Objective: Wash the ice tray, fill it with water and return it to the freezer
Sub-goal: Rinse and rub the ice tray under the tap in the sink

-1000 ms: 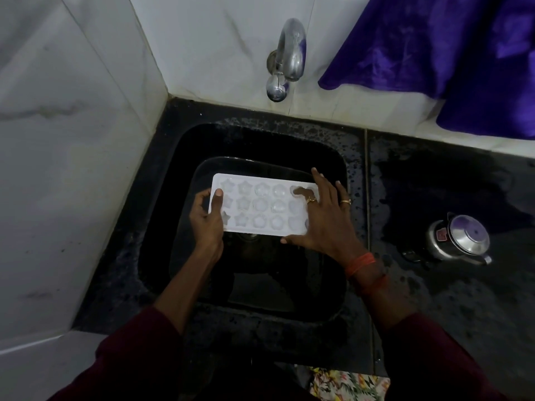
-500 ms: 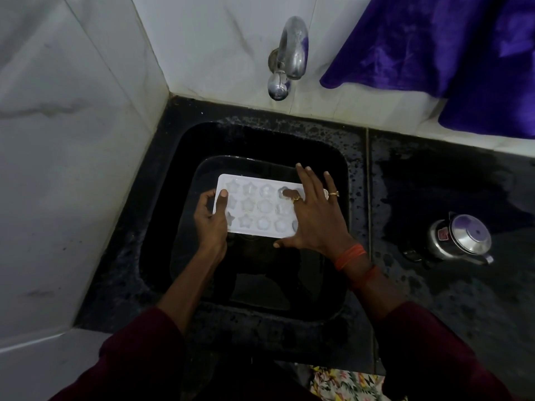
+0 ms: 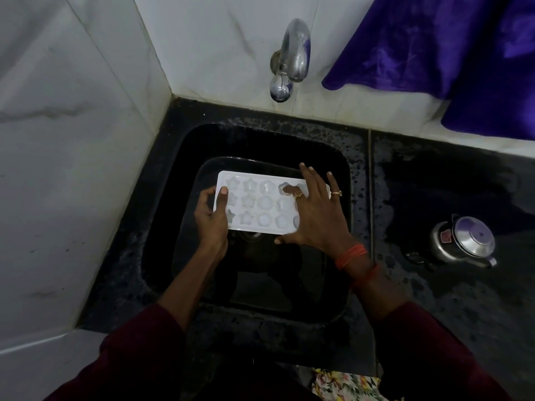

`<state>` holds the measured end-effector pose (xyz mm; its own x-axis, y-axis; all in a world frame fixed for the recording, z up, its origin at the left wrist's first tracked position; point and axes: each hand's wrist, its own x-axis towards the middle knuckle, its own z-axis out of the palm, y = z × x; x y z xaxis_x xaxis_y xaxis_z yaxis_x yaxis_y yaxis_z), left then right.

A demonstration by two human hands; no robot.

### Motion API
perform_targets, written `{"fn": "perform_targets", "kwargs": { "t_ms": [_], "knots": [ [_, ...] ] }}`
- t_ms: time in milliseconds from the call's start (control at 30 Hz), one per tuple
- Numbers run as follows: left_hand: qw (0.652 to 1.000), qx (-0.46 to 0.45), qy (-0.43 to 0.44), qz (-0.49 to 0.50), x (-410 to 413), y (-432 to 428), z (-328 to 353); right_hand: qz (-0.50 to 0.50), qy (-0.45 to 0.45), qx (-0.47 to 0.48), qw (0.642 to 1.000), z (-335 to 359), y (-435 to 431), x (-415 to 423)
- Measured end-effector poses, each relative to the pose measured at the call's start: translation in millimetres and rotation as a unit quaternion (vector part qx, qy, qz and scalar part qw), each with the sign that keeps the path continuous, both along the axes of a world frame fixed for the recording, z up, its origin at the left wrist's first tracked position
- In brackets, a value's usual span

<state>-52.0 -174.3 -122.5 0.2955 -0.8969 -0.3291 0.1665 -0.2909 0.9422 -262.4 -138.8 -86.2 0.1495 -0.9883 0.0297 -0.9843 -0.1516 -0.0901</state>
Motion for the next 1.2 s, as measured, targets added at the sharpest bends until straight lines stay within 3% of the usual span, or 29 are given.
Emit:
{"fn": "perform_targets", "kwargs": {
  "t_ms": [167, 400, 600, 833, 1033, 1200],
  "knots": [
    [1.000, 0.005, 0.007, 0.016, 0.2, -2.6, -1.1, 0.013, -0.104, -0.105, 0.989, -12.5, 14.2, 0.1],
    [1.000, 0.010, 0.000, 0.005, -2.3, 2.2, -6.0, 0.050, -0.056, -0.101, 0.992, -21.4, 21.6, -1.4],
    [1.000, 0.008, 0.002, -0.015, -0.3, 2.8, -8.3, 0.015, -0.025, -0.100, 0.995, -18.9, 23.3, 0.3],
    [1.000, 0.007, 0.021, -0.013, 3.2, 0.9, -4.8, 0.011, -0.106, -0.107, 0.988, -25.0, 22.4, 1.3],
    [1.000, 0.012, 0.020, -0.004, 1.7, -0.1, -2.5, -0.004, -0.082, -0.110, 0.991, -22.8, 23.3, 4.5],
    [0.999, 0.023, 0.039, 0.010, -0.3, -1.3, -3.2, -0.010, -0.093, -0.196, 0.976, -22.2, 29.2, 4.2]
  ]
}}
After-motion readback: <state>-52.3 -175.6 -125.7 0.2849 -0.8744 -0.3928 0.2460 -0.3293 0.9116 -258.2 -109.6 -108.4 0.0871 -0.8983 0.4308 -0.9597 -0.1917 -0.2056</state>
